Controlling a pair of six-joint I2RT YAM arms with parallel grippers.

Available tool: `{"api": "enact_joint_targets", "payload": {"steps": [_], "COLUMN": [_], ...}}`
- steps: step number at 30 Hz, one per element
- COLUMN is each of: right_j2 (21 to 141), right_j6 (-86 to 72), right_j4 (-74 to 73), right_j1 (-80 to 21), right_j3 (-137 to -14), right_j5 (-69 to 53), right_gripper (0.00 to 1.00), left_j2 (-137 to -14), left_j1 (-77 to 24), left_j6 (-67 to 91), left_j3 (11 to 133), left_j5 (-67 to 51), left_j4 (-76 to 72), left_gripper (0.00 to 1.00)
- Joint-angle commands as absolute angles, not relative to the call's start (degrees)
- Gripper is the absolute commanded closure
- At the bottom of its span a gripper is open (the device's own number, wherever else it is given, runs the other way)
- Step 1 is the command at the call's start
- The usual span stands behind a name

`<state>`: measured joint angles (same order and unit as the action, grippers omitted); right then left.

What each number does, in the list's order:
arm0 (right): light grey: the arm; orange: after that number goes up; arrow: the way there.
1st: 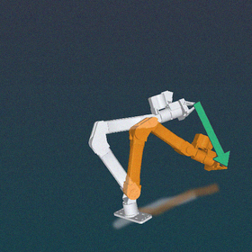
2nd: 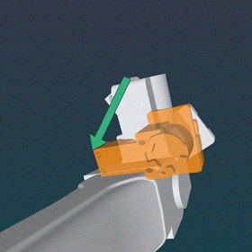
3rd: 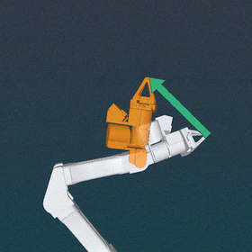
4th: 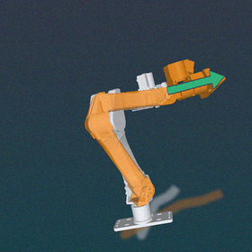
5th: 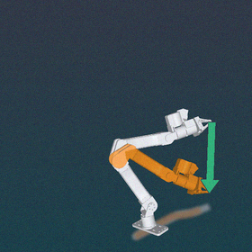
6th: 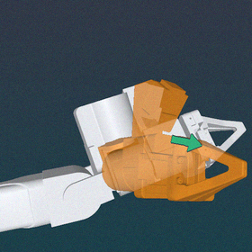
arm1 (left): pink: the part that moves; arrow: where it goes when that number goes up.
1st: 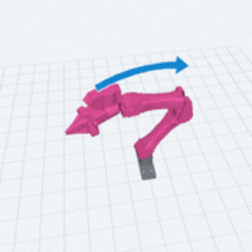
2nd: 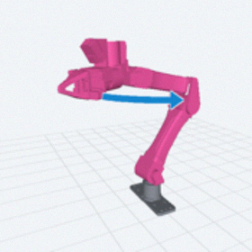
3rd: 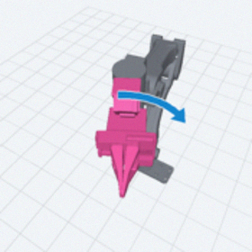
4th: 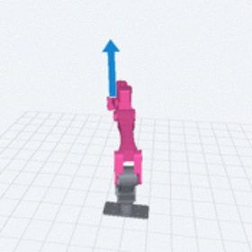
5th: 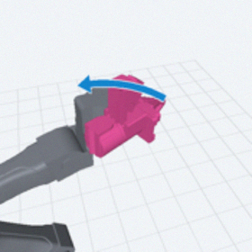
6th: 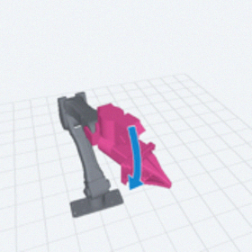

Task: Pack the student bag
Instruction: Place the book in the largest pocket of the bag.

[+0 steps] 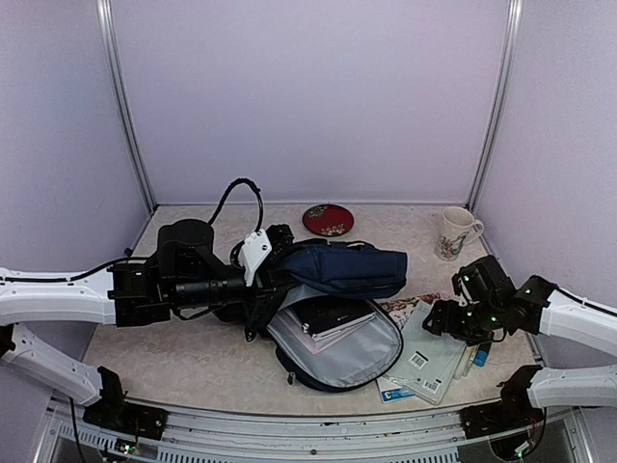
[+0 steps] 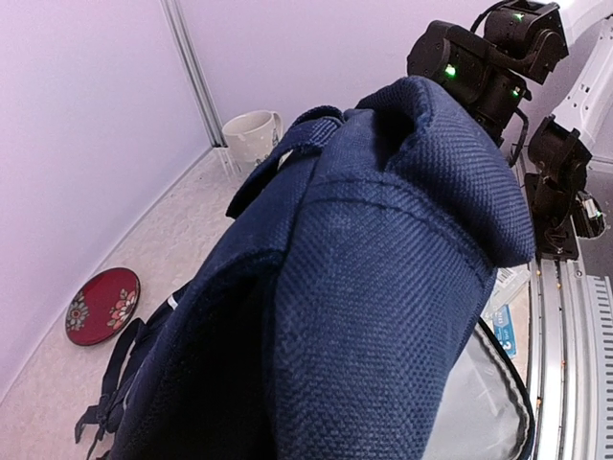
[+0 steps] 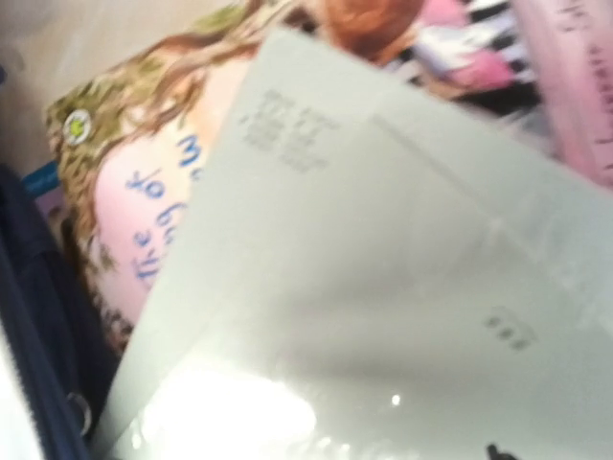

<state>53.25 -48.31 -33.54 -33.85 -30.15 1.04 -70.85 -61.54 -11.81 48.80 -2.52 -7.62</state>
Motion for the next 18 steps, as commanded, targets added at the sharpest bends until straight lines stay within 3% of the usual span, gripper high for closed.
{"api": "enact_joint_targets", "payload": {"steps": [1,5,10,18], "right_j2": [53.19,53.87,55.12,58.38], "right_j6": [-49.67,-50.47,-52.26,-52.98], "right_j4": [-35.67,-38.02,-40.84,-35.46], "right_j1": [-31.73,-30.68,-30.52,-30.33], "right_j3": [-30.08,-29.21,-30.09,-26.83], "right_j5": [2.98,3.56,8.66,6.72], "right_gripper": [0.20,0.15,0.00,0.00], "left_j2": [-68.33,-67.53,-66.86,-64.21], "left_j1": [-60.48,-60.05,-59.51,-57.83], "left_j6": [-10.71,-10.73,-10.28,-9.50], "left_j3": [51.14,51.09,51.32,50.62], "left_j5": [5.21,6.78,8.63,14.47], "left_j4": [-9.70,-9.69,-9.58,-10.47], "left_gripper": [1.00,1.00,1.00,1.00]}}
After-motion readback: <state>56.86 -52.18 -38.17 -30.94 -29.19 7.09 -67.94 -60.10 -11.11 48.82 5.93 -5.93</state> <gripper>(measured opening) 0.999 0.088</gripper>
